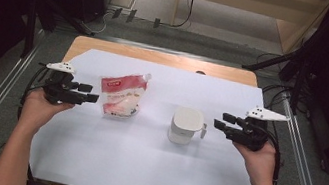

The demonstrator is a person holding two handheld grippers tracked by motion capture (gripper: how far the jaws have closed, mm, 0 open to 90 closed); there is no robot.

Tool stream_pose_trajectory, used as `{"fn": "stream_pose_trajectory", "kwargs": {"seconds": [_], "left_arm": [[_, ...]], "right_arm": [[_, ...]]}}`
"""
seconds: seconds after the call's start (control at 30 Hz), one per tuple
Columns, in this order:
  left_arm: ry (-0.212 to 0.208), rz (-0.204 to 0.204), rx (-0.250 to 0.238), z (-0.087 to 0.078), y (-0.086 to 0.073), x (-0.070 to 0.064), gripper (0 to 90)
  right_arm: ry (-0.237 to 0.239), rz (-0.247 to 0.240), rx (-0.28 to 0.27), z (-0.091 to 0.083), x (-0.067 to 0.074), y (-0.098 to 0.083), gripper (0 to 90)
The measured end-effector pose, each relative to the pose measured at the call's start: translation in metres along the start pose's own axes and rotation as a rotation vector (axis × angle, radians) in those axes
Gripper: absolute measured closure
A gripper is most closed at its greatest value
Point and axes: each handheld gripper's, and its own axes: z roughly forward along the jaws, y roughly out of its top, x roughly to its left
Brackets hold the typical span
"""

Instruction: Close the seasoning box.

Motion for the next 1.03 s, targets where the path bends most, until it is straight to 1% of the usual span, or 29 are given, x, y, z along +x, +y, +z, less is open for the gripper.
{"fn": "stream_pose_trajectory", "kwargs": {"seconds": [0.03,0.1,0.17,0.23,0.27,0.3,0.33,0.37,0.43,0.47,0.5,0.6,0.67,0.7,0.77,0.8,0.87,0.97,1.03], "left_arm": [[0.001,-0.005,-0.004,0.000,0.000,0.000,44.6],[-0.001,-0.004,-0.007,0.000,0.000,0.000,44.6],[0.001,-0.003,-0.001,-0.001,0.000,0.000,44.5],[0.002,-0.005,-0.002,-0.001,0.000,0.001,44.5],[0.003,-0.004,0.000,-0.001,0.000,0.001,44.5],[0.002,-0.005,-0.001,-0.001,0.000,0.001,44.5],[0.002,-0.005,-0.001,-0.001,0.000,0.001,44.5],[0.000,-0.005,-0.004,-0.001,0.000,0.000,44.5],[0.004,-0.006,-0.009,-0.001,0.000,0.000,44.5],[0.004,-0.006,-0.009,-0.001,0.000,0.000,44.5],[0.002,-0.008,-0.005,-0.002,0.000,0.000,44.5],[0.007,-0.012,-0.012,-0.003,-0.001,0.002,44.5],[0.007,-0.010,-0.008,-0.003,-0.001,0.002,44.5],[0.000,-0.008,-0.004,-0.003,-0.001,0.002,44.5],[0.003,-0.011,-0.007,-0.002,-0.001,0.002,44.4],[0.000,-0.010,0.000,-0.002,-0.001,0.002,44.4],[0.008,-0.006,0.000,-0.001,-0.001,0.002,44.4],[-0.001,-0.007,-0.002,0.000,-0.001,0.003,44.2],[0.002,-0.009,0.000,0.000,-0.001,0.003,44.2]], "right_arm": [[-0.004,0.009,0.001,-0.001,-0.001,-0.001,51.0],[-0.008,0.006,-0.006,-0.001,-0.003,-0.002,50.7],[-0.024,0.007,-0.001,-0.004,-0.005,-0.005,49.6],[-0.030,0.004,-0.003,-0.004,-0.006,-0.006,49.4],[-0.035,0.000,0.005,-0.005,-0.007,-0.008,49.1],[-0.048,0.004,0.005,-0.006,-0.009,-0.010,48.5],[-0.048,0.004,0.005,-0.006,-0.009,-0.010,48.5],[-0.055,0.020,0.004,-0.006,-0.012,-0.012,47.2],[-0.070,0.023,0.004,-0.005,-0.016,-0.014,46.5],[-0.070,0.023,0.004,-0.005,-0.016,-0.014,46.5],[-0.083,0.039,0.006,-0.004,-0.018,-0.016,45.5],[-0.094,0.054,0.015,-0.003,-0.022,-0.018,45.5],[-0.098,0.054,0.015,-0.002,-0.022,-0.018,45.6],[-0.106,0.057,0.019,-0.001,-0.024,-0.019,45.6],[-0.117,0.070,0.023,0.001,-0.027,-0.021,45.8],[-0.118,0.074,0.023,0.001,-0.028,-0.021,45.8],[-0.120,0.075,0.021,0.001,-0.028,-0.021,45.8],[-0.120,0.075,0.024,0.002,-0.028,-0.021,45.8],[-0.122,0.070,0.027,0.003,-0.028,-0.021,45.8]]}}
